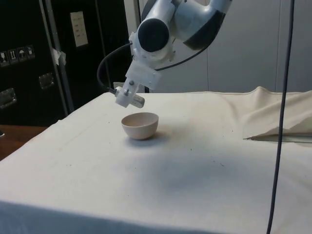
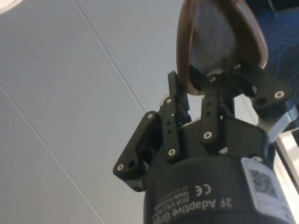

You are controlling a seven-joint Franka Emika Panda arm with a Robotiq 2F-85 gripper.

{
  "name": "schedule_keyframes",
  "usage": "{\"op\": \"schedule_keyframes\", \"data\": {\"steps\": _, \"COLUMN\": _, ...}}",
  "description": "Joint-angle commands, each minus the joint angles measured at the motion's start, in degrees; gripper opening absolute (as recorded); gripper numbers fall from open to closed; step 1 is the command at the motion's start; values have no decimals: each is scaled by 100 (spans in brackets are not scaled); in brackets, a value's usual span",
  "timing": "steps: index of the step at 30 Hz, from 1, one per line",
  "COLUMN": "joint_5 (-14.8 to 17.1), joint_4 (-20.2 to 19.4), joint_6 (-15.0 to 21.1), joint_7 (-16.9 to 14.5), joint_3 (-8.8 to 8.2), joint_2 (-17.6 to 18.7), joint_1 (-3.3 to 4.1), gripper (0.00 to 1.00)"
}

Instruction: Pour the coffee beans from the cup into the bowl.

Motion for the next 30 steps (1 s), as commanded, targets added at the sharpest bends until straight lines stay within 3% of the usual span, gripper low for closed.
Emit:
{"op": "schedule_keyframes", "data": {"steps": 1, "joint_5": 29, "joint_4": 29, "joint_6": 149, "joint_7": 0, "joint_3": -11, "joint_2": 17, "joint_1": -46, "gripper": 6}}
{"op": "schedule_keyframes", "data": {"steps": 6, "joint_5": 92, "joint_4": 86, "joint_6": 384, "joint_7": 0, "joint_3": -120, "joint_2": 52, "joint_1": -46, "gripper": 6}}
{"op": "schedule_keyframes", "data": {"steps": 7, "joint_5": 57, "joint_4": 57, "joint_6": 241, "joint_7": 0, "joint_3": -120, "joint_2": 40, "joint_1": -6, "gripper": 6}}
{"op": "schedule_keyframes", "data": {"steps": 8, "joint_5": 103, "joint_4": 97, "joint_6": 418, "joint_7": 0, "joint_3": -138, "joint_2": 57, "joint_1": -52, "gripper": 6}}
{"op": "schedule_keyframes", "data": {"steps": 12, "joint_5": 126, "joint_4": 149, "joint_6": 619, "joint_7": 0, "joint_3": -235, "joint_2": 97, "joint_1": -69, "gripper": 6}}
{"op": "schedule_keyframes", "data": {"steps": 15, "joint_5": 138, "joint_4": 178, "joint_6": 745, "joint_7": -6, "joint_3": -292, "joint_2": 115, "joint_1": -74, "gripper": 6}}
{"op": "schedule_keyframes", "data": {"steps": 16, "joint_5": 97, "joint_4": 143, "joint_6": 613, "joint_7": 0, "joint_3": -298, "joint_2": 97, "joint_1": -29, "gripper": 6}}
{"op": "schedule_keyframes", "data": {"steps": 17, "joint_5": 143, "joint_4": 189, "joint_6": 791, "joint_7": -6, "joint_3": -315, "joint_2": 120, "joint_1": -74, "gripper": 6}}
{"op": "schedule_keyframes", "data": {"steps": 24, "joint_5": 189, "joint_4": 286, "joint_6": 1129, "joint_7": -17, "joint_3": -481, "joint_2": 189, "joint_1": -80, "gripper": 6}}
{"op": "schedule_keyframes", "data": {"steps": 25, "joint_5": 155, "joint_4": 264, "joint_6": 1003, "joint_7": 0, "joint_3": -493, "joint_2": 178, "joint_1": -34, "gripper": 6}}
{"op": "schedule_keyframes", "data": {"steps": 26, "joint_5": 201, "joint_4": 298, "joint_6": 1163, "joint_7": -17, "joint_3": -504, "joint_2": 201, "joint_1": -86, "gripper": 6}}
{"op": "schedule_keyframes", "data": {"steps": 30, "joint_5": 246, "joint_4": 361, "joint_6": 1358, "joint_7": -23, "joint_3": -596, "joint_2": 252, "joint_1": -92, "gripper": 6}}
